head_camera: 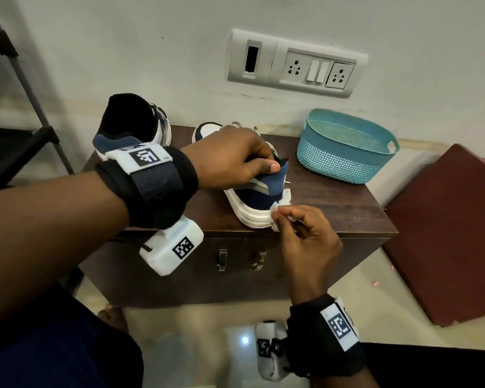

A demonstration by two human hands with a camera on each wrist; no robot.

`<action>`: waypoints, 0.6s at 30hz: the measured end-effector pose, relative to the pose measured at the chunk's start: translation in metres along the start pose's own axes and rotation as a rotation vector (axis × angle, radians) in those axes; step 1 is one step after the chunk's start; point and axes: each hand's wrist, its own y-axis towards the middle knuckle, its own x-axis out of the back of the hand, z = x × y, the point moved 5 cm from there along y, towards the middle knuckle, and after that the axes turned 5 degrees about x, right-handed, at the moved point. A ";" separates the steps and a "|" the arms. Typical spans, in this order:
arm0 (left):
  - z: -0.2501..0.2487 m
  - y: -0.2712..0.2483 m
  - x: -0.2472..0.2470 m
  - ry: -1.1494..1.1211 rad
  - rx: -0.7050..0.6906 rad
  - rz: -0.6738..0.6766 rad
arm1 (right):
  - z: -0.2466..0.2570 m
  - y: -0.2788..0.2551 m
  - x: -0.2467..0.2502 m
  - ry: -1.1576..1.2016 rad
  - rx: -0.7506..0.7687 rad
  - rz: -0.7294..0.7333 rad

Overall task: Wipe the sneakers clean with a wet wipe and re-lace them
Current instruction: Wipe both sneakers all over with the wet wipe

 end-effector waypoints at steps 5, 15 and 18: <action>-0.002 0.007 -0.005 0.009 0.007 -0.032 | -0.007 -0.009 0.000 -0.006 -0.072 -0.081; -0.004 0.008 -0.003 0.031 0.010 0.021 | -0.014 -0.015 0.004 -0.102 0.029 -0.092; -0.010 0.005 -0.007 0.070 -0.002 0.052 | -0.027 -0.004 0.025 -0.023 -0.120 -0.219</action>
